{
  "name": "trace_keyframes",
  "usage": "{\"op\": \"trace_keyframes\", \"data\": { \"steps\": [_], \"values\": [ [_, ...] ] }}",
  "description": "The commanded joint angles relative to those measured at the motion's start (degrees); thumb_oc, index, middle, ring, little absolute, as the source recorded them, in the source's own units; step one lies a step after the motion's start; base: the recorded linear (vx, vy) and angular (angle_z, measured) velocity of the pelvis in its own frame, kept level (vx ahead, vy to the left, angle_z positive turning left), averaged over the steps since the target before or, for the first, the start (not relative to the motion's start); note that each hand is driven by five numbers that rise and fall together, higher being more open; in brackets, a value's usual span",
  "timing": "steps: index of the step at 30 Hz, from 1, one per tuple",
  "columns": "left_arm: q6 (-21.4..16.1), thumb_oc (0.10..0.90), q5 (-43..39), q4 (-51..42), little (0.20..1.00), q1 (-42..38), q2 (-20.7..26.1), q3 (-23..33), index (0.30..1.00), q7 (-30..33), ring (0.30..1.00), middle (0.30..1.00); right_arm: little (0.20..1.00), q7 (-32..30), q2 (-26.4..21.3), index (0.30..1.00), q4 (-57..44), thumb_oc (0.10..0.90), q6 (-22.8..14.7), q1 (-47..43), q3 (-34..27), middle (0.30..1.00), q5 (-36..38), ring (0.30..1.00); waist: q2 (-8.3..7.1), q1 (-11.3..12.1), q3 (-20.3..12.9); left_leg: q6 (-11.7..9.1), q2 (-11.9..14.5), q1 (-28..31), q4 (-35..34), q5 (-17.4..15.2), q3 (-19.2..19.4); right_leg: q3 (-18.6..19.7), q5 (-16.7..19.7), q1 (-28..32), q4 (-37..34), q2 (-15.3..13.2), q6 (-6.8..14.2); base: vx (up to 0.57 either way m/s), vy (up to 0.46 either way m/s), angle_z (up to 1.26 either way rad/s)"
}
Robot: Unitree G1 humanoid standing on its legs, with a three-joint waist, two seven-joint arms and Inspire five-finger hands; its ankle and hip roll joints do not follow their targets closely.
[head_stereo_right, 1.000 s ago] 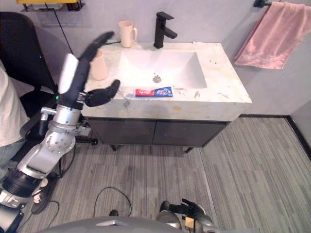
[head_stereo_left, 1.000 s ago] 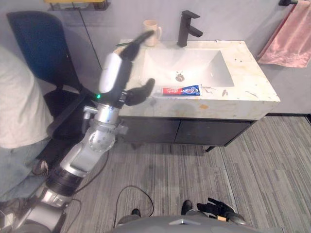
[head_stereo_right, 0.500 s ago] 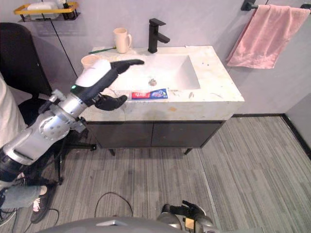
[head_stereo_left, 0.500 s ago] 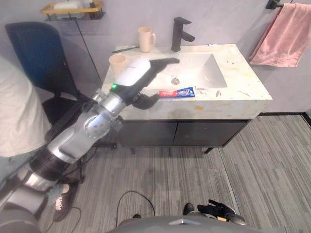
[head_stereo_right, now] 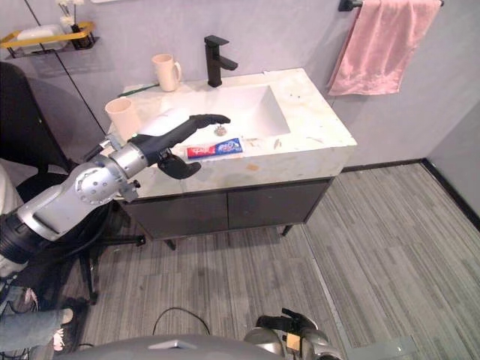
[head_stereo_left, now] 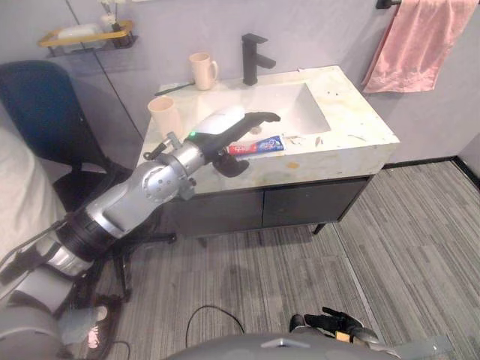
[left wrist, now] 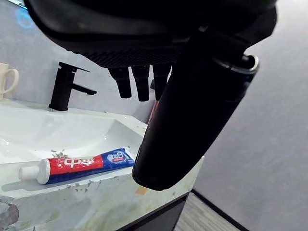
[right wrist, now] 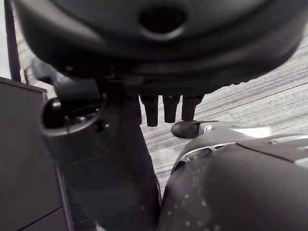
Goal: Organize the bathroom.
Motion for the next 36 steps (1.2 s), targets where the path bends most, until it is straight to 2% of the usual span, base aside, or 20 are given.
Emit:
{"op": "trace_keyframes", "data": {
  "steps": [1,10,15,28,36],
  "values": [
    [-0.05,0.800,-1.29,3.69,0.900,-16.41,0.63,1.93,0.900,3.02,0.900,0.900,0.900,-0.40,-3.83,0.900,2.91,0.800,1.81,-0.65,1.36,0.900,-0.86,0.900,1.10,-1.27,1.30,0.95,-3.76,-1.43,2.73,-3.22,1.74,0.63,-12.26,3.36,4.58,4.87,3.74,0.08,-0.034,-0.05],
    [0.02,0.800,-1.20,7.74,0.900,-18.30,0.17,0.36,0.900,3.56,0.900,0.900,0.900,-0.02,-4.93,0.900,2.29,0.800,1.53,0.00,0.75,0.900,-0.57,0.900,1.09,-2.20,1.75,0.75,-3.50,-2.39,4.36,-3.31,1.95,0.98,-12.49,2.97,5.07,4.83,3.24,0.06,-0.014,-0.02],
    [-1.22,0.800,0.22,11.14,0.900,-20.08,-0.13,-0.32,0.900,5.79,0.900,0.900,0.900,0.08,-5.75,0.900,1.67,0.800,0.79,1.78,-0.08,0.900,-0.25,0.900,1.10,-3.68,2.02,0.60,-3.38,-2.99,5.29,-3.48,2.74,1.33,-12.78,2.42,5.65,4.70,2.98,0.09,0.010,-0.06],
    [1.34,0.800,-3.78,16.99,0.900,-23.05,-2.22,-2.47,0.900,6.27,0.900,0.900,0.900,0.85,-6.90,0.900,1.60,0.800,-0.18,3.47,-1.34,0.900,-0.68,0.900,1.37,-5.95,2.62,0.57,-3.34,-4.10,7.33,-3.78,4.24,2.02,-12.87,1.36,6.48,4.40,2.67,0.05,0.027,-0.04],
    [2.33,0.800,-1.76,19.31,0.900,-22.70,-4.07,-3.13,0.900,5.59,0.900,0.900,0.900,0.67,-7.29,0.900,0.78,0.800,-0.72,4.23,-1.67,0.900,-1.11,0.900,1.31,-6.66,2.91,0.65,-3.45,-4.87,8.16,-3.99,4.70,1.95,-13.05,1.01,6.76,4.20,2.44,0.01,0.006,-0.02]
  ]
}}
